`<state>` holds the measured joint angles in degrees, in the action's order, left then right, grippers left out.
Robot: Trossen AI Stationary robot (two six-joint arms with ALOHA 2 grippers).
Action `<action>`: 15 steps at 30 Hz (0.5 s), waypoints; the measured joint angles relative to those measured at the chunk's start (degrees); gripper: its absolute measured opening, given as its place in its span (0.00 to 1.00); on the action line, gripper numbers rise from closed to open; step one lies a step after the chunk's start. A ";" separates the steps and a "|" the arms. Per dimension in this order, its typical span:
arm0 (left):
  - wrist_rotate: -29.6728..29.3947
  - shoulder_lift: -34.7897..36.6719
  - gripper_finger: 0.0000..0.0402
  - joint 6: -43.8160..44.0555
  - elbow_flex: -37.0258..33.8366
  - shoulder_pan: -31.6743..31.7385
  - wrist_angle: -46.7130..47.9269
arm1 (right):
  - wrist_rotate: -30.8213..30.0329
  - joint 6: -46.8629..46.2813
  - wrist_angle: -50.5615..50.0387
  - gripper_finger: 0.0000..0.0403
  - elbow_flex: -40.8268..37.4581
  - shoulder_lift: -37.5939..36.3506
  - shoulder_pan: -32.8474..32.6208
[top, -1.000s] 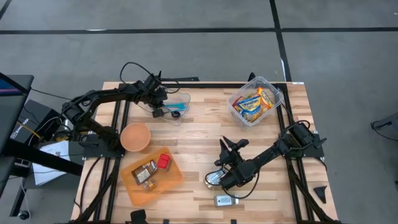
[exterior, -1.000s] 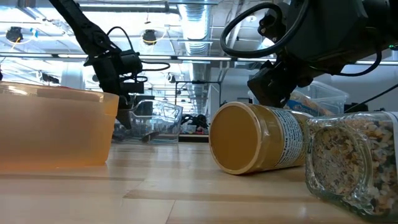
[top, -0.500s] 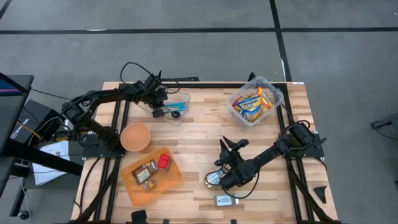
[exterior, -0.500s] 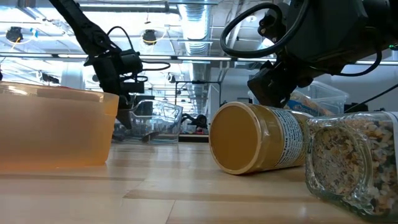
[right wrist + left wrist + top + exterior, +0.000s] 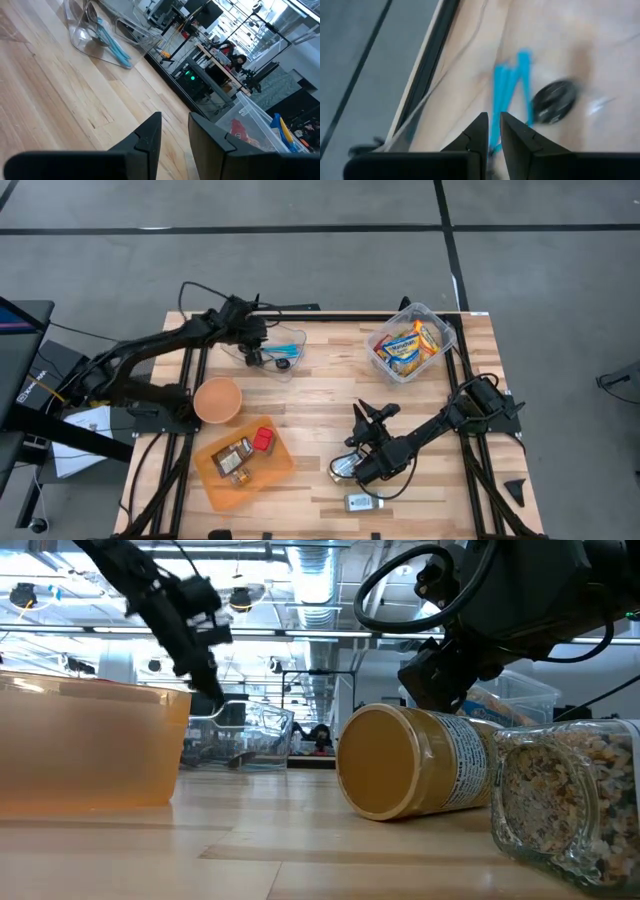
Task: Pick & Place Food Item
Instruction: Put the gold seasoning bottle into the orange bin
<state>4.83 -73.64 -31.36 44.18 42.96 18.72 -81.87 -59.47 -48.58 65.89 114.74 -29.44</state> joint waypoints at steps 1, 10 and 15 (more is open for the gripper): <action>1.14 1.81 0.10 0.54 0.00 -0.67 0.54 | 0.00 -0.01 0.02 0.23 0.00 0.00 0.01; 6.74 17.34 0.10 6.52 0.00 -8.99 4.95 | 0.00 -0.04 1.03 0.23 0.00 0.00 0.24; 11.23 22.89 0.10 12.26 0.00 -14.63 6.53 | 0.63 -0.02 1.05 0.23 0.00 0.00 0.62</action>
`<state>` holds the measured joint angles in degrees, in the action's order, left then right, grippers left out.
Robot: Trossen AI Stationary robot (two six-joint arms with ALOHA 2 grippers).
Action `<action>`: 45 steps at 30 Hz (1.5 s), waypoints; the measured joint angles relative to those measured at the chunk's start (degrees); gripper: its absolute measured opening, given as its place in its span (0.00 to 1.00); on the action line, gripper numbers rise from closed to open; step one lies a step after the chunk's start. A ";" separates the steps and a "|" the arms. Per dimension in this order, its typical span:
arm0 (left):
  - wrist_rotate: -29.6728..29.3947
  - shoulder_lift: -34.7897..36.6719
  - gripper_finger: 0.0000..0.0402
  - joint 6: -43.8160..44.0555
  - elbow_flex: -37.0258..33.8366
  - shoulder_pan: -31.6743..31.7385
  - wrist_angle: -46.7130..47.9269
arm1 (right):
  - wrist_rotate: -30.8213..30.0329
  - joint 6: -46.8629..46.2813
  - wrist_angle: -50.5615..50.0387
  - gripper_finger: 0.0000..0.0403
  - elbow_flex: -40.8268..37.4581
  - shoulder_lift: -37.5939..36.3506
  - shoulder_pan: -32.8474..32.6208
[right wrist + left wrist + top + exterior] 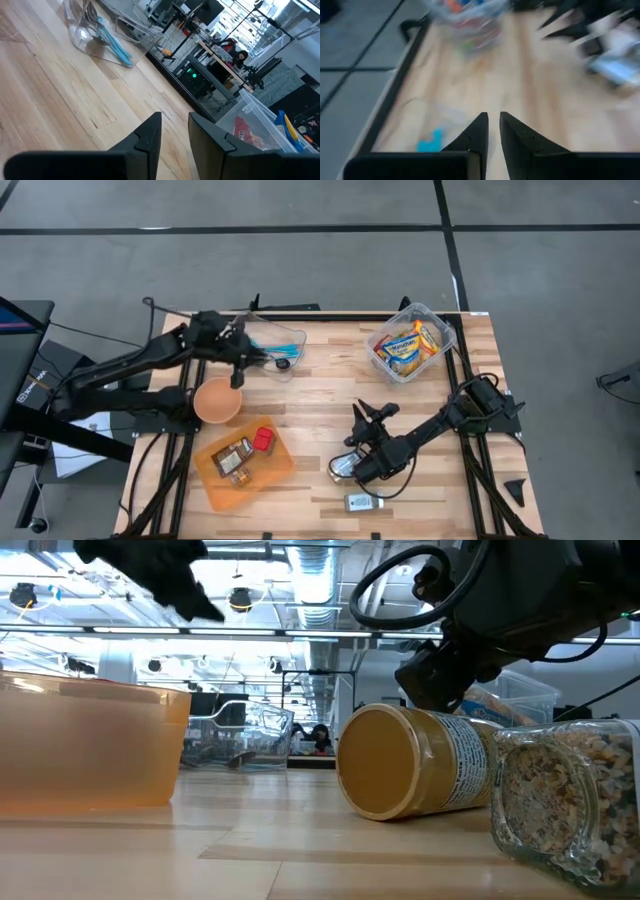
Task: Pick & Place Food Item
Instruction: Put the gold seasoning bottle into the orange bin
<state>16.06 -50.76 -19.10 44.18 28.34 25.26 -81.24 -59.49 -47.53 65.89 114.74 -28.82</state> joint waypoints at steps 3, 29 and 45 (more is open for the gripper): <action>0.97 1.74 0.10 2.79 0.00 -3.74 -0.65 | 0.23 0.02 0.01 0.23 0.00 0.00 0.14; 1.04 -2.08 0.10 13.52 -21.79 -36.39 -70.48 | 0.36 2.85 -0.39 0.23 0.00 -0.02 0.07; -13.00 -2.11 0.32 2.31 -21.84 -41.71 -65.10 | 15.37 10.02 -1.42 0.24 1.39 -9.01 -2.13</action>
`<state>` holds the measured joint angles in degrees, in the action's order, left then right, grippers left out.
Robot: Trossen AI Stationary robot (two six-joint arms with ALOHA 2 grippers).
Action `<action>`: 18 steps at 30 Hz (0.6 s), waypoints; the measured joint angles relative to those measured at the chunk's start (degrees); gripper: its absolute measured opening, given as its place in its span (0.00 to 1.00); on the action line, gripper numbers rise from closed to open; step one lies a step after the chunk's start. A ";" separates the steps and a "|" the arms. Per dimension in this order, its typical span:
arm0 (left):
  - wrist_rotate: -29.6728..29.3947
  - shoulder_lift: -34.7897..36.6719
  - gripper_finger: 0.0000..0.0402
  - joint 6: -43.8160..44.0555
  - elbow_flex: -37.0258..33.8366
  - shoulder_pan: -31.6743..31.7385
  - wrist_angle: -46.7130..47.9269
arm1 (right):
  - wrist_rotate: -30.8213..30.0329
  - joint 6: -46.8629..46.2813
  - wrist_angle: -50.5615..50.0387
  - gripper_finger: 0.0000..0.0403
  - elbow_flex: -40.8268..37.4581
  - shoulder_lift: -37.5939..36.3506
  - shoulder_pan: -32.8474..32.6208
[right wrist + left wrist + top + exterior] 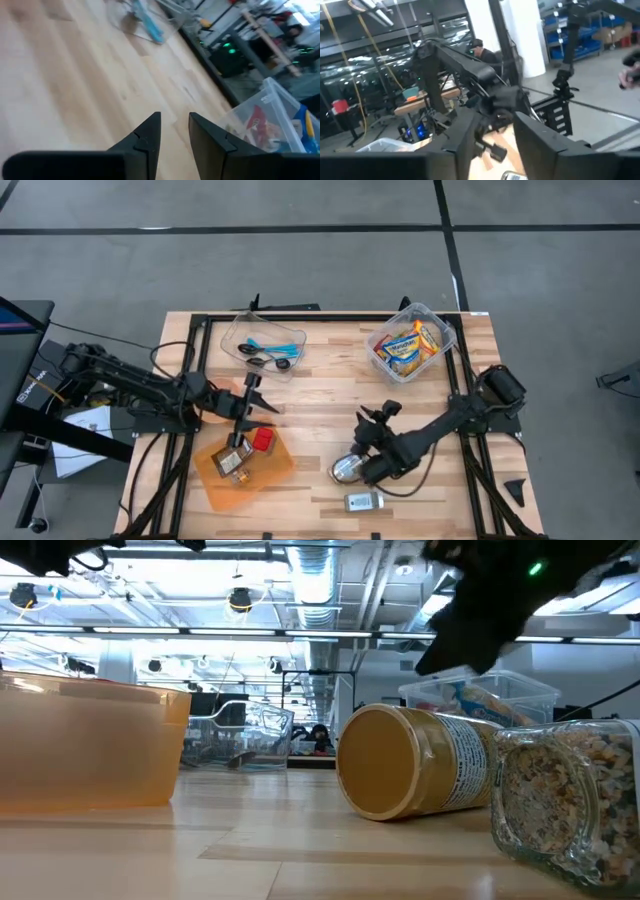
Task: Pick & Place Food Item
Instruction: Put the gold seasoning bottle into the orange bin
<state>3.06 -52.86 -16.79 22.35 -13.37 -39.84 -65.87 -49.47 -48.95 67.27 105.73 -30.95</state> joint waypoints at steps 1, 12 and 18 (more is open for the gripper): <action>-0.11 0.00 0.36 -0.76 0.00 -0.68 0.24 | 0.66 0.01 -0.10 0.24 -0.05 -0.74 -0.72; -9.53 0.00 0.69 -5.88 0.00 -6.95 -0.21 | 8.06 4.48 3.98 0.56 -0.05 -3.49 -5.78; -10.16 -0.01 0.73 -5.90 0.00 -7.01 -0.55 | 11.97 13.51 9.78 0.71 -0.14 -2.16 -4.99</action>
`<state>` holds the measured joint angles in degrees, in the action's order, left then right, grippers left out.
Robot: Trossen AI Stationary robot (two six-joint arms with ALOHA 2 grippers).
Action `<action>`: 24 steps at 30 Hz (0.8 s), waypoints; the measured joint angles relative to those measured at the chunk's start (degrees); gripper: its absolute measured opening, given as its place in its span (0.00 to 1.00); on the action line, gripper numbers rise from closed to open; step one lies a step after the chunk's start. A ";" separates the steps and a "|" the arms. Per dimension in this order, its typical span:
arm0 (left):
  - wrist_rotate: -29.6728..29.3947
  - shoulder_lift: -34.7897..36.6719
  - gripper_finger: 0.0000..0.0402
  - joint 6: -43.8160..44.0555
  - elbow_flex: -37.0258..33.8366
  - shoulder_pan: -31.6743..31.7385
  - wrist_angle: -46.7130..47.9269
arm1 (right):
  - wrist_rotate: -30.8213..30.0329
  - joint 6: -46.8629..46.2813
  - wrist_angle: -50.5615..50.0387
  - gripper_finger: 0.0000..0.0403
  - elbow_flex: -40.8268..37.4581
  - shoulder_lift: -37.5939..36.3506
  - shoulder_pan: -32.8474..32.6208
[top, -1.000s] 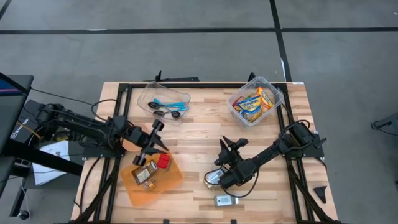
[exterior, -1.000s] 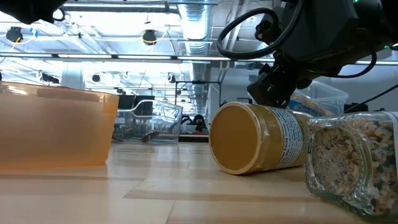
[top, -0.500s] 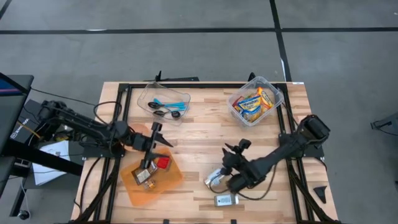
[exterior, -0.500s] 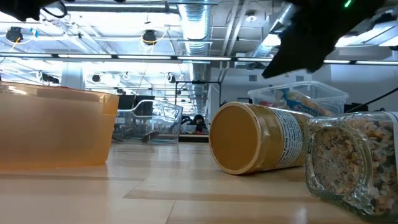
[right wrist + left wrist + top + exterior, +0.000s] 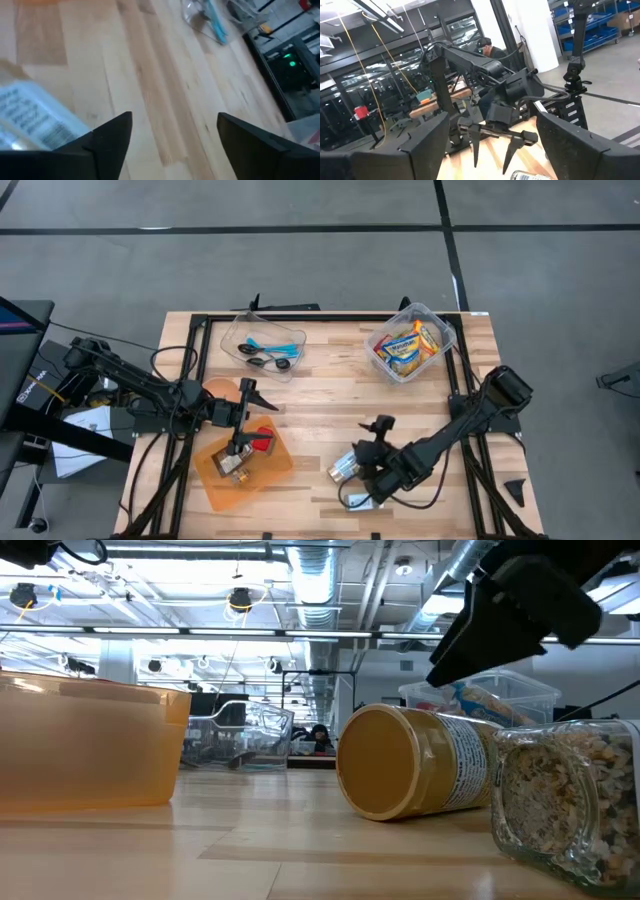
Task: Pick & Place Food Item
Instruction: Put the gold seasoning bottle into the orange bin
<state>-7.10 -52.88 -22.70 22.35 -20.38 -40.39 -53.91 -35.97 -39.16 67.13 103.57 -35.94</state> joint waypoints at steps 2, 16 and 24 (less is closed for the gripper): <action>0.00 0.01 0.73 0.11 0.00 0.00 0.23 | 1.38 0.81 1.24 0.73 0.05 -0.11 0.02; 0.03 0.01 0.72 0.61 0.00 0.00 0.99 | 16.30 0.57 8.29 0.82 1.77 -0.15 -1.33; 0.05 0.01 0.72 0.66 0.00 -0.65 1.01 | 18.24 1.64 7.45 0.93 1.62 2.27 -0.74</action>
<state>-7.05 -52.86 -22.04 22.35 -21.03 -39.38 -35.66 -34.32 -31.71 68.75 105.84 -36.69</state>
